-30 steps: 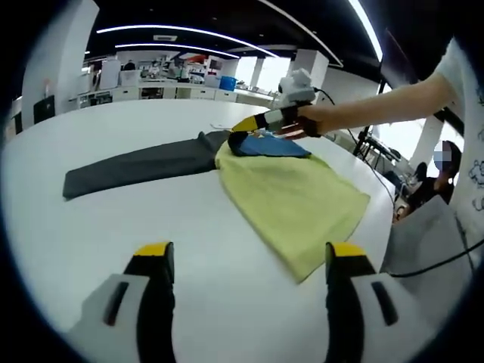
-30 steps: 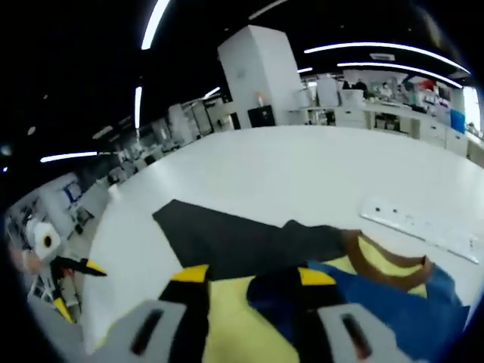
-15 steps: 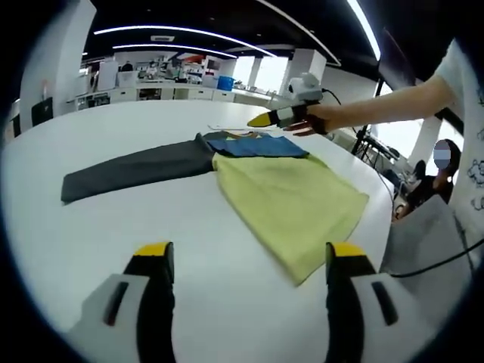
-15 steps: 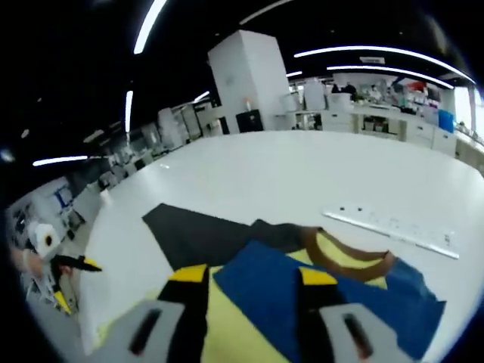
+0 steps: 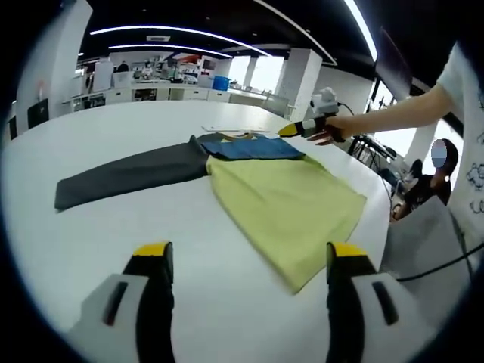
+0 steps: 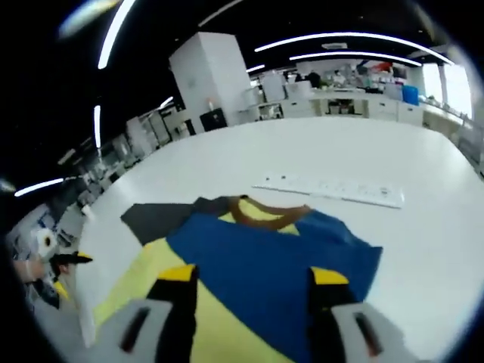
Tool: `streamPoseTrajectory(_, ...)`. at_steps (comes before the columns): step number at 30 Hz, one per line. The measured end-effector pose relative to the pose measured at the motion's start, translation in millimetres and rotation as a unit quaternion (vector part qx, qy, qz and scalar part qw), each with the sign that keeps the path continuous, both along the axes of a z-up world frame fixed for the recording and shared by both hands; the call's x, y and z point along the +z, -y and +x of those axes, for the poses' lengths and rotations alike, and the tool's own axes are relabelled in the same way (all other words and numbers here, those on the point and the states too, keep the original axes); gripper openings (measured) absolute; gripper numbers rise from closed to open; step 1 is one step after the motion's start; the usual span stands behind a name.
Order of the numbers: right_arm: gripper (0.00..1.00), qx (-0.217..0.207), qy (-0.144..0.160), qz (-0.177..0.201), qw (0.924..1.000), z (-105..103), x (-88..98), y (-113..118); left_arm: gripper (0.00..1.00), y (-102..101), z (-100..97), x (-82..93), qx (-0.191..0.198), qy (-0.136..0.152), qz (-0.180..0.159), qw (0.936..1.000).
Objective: Fold the garment on the visible template until the final outline fits inside the template.
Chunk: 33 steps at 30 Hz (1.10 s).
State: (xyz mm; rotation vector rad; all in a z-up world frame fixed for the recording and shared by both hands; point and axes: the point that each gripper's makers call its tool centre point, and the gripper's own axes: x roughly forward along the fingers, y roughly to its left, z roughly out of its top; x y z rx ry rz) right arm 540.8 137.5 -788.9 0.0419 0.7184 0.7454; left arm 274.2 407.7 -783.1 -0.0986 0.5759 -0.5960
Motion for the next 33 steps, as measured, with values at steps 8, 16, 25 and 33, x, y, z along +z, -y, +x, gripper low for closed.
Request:
streamPoseTrajectory(8,0.85,-0.016,-0.038,0.000,0.9991,-20,-10.8,30,0.81,5,0.0,0.0,-0.006,-0.001,0.001,1.0000)
streamPoseTrajectory(16,0.82,-0.042,-0.061,0.007,0.9972,-21,-22.4,55,0.81,6,0.5,-1.1,-0.009,-0.003,0.001,1.0000)
streamPoseTrajectory(25,0.60,-0.061,-0.087,0.035,0.9937,-29,-21.6,56,0.81,7,-1.2,-2.4,-0.010,-0.007,0.003,0.9999)
streamPoseTrajectory(33,0.43,-0.079,-0.102,0.055,0.9901,-29,-20.9,56,0.81,8,-1.3,-2.0,-0.010,-0.008,0.003,0.9999)
